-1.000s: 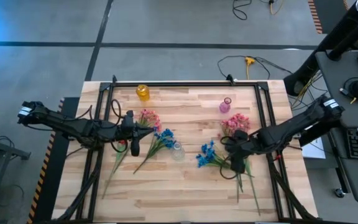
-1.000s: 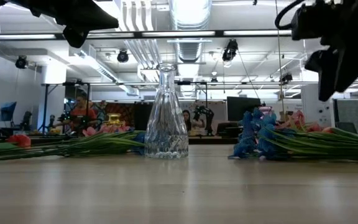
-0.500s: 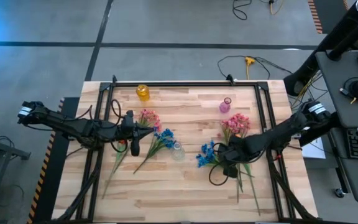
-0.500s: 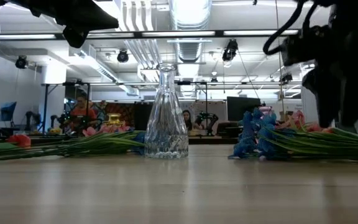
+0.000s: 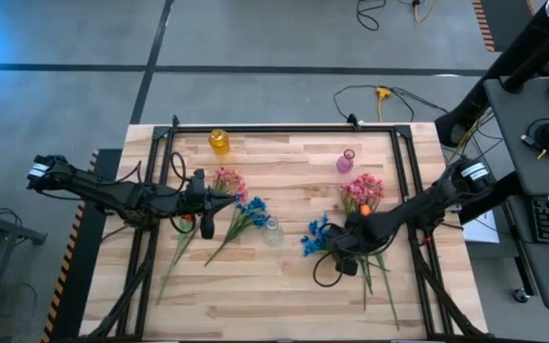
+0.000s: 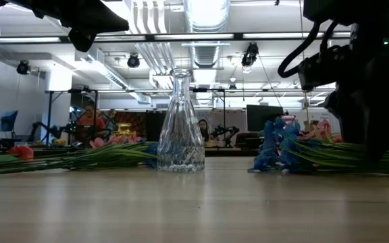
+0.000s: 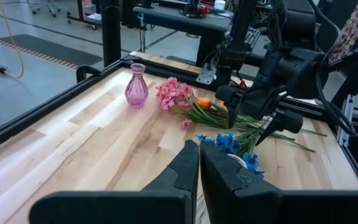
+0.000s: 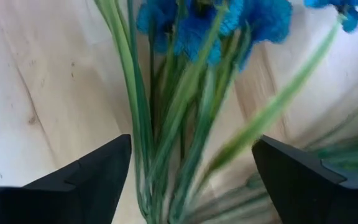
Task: Sort flowers into vase by color
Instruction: Put the right blue flowers into the transparent vase
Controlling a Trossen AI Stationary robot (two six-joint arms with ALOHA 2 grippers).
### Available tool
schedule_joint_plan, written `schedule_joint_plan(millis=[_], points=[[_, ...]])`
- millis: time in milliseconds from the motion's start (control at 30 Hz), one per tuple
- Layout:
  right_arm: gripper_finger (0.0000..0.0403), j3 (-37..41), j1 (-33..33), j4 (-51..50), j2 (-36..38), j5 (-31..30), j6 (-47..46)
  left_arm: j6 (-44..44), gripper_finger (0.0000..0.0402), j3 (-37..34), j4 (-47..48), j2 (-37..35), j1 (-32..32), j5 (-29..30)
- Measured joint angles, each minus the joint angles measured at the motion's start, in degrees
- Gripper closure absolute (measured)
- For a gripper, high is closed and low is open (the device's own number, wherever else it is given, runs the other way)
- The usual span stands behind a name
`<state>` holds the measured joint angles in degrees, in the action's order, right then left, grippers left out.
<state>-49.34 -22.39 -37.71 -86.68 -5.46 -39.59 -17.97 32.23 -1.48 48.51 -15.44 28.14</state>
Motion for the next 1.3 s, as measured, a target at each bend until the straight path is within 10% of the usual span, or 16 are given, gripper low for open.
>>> schedule_joint_plan(millis=[1300], points=[[0.0373, 0.07, 0.02, 2.83, 0.16, -1.15, -1.83, 0.12, 0.0401, 0.0, -0.02, 0.02, 0.01, 2.49]])
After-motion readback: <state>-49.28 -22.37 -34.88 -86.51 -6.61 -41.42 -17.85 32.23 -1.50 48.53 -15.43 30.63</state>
